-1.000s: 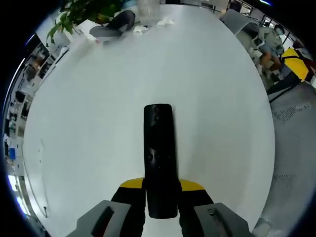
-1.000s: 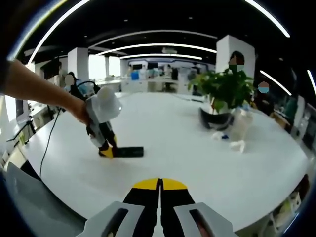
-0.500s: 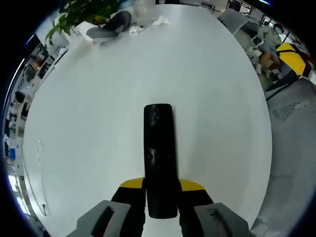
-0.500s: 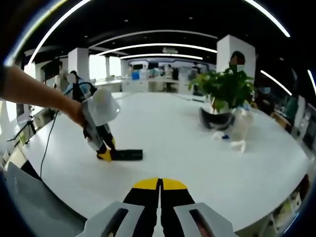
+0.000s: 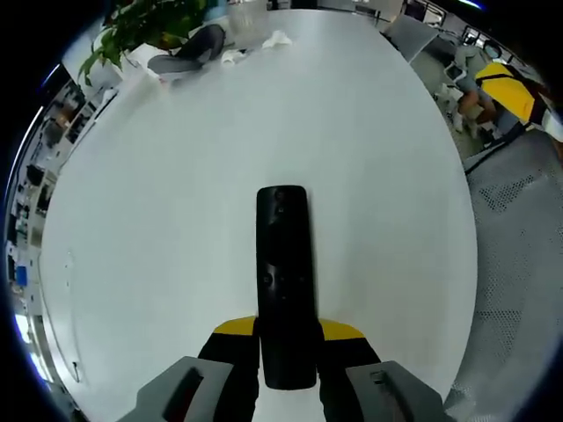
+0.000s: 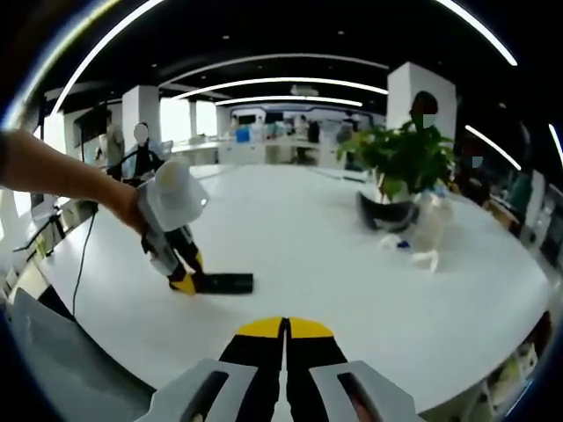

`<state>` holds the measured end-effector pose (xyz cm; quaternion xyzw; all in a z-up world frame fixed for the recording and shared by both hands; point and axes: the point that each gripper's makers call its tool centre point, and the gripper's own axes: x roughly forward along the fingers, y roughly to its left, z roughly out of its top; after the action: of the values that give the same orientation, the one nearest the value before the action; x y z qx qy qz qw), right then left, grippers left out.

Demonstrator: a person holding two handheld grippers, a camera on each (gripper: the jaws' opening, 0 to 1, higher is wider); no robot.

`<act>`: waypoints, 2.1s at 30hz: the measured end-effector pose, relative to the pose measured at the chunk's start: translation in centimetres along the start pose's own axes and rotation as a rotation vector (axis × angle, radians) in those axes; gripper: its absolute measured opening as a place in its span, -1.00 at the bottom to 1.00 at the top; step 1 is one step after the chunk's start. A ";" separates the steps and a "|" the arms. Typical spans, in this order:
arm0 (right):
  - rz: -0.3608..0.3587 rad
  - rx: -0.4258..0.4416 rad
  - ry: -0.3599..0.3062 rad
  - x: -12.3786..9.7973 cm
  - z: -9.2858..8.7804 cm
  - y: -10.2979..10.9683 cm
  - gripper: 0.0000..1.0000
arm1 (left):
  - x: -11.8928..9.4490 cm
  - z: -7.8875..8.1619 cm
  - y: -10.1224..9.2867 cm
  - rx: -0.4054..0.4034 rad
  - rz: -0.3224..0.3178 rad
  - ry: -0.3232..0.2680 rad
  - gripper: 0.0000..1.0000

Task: Press the specified remote control buttons in sequence, fully releasing each button before pressing the next.

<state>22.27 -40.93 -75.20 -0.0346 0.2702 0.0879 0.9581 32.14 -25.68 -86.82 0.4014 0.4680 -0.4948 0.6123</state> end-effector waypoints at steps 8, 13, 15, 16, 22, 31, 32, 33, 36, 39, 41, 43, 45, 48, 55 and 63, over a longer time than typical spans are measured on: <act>0.004 0.000 0.007 0.0 -0.1 0.1 -1.00 | 0.0 0.0 -0.3 0.010 -0.002 0.010 -0.54; 0.010 0.009 0.009 0.1 -0.1 0.2 -1.00 | 0.0 0.0 -0.7 0.018 -0.003 0.016 -0.54; 0.010 0.005 0.007 0.0 -0.1 0.2 -1.00 | -0.1 -0.1 -0.8 0.019 -0.003 0.016 -0.54; 0.009 0.003 0.007 0.0 -0.1 0.2 -1.00 | -0.1 -0.1 -0.9 0.019 -0.003 0.015 -0.54; 0.006 0.010 -0.003 0.0 0.0 0.1 -1.00 | -0.1 -0.1 -1.6 0.036 -0.006 0.027 -0.54; 0.007 0.015 -0.012 -0.1 0.2 0.0 -1.00 | -0.1 -0.3 -2.1 0.036 -0.009 0.015 -0.54; 0.007 0.015 -0.012 -0.1 0.2 0.0 -1.00 | -0.1 -0.3 -2.2 0.038 -0.010 0.014 -0.54; 0.007 0.014 -0.012 0.0 0.2 0.0 -1.00 | -0.1 -0.3 -2.3 0.041 -0.010 0.014 -0.54; 0.009 0.007 -0.009 0.0 0.2 0.1 -1.00 | -0.1 -0.3 -2.5 0.043 -0.009 0.015 -0.54; 0.009 0.005 -0.007 0.0 0.1 0.1 -1.00 | -0.2 -0.4 -2.6 0.041 -0.010 0.012 -0.54; 0.009 0.006 -0.007 0.0 0.1 0.1 -1.00 | -0.2 -0.4 -2.7 0.037 -0.010 0.006 -0.54; 0.008 0.006 -0.004 0.1 0.1 0.1 -1.00 | -0.2 -0.4 -2.8 0.037 -0.011 0.001 -0.54; 0.008 0.006 0.000 0.1 0.0 0.1 -1.00 | -0.2 -0.4 -2.9 0.035 -0.011 -0.003 -0.54; 0.009 0.001 0.002 0.1 0.0 0.1 -1.00 | -0.2 -0.4 -3.0 0.031 -0.010 -0.005 -0.54; 0.014 0.000 0.004 0.1 0.0 0.2 -1.00 | -0.2 -0.5 -3.7 0.026 -0.010 -0.013 -0.54; 0.012 0.002 -0.004 0.0 0.1 0.2 -1.00 | -0.3 -0.6 -4.6 0.031 -0.010 -0.010 -0.54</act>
<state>22.29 -40.76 -75.15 -0.0319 0.2686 0.0936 0.9582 27.51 -25.95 -86.79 0.4059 0.4592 -0.5073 0.6058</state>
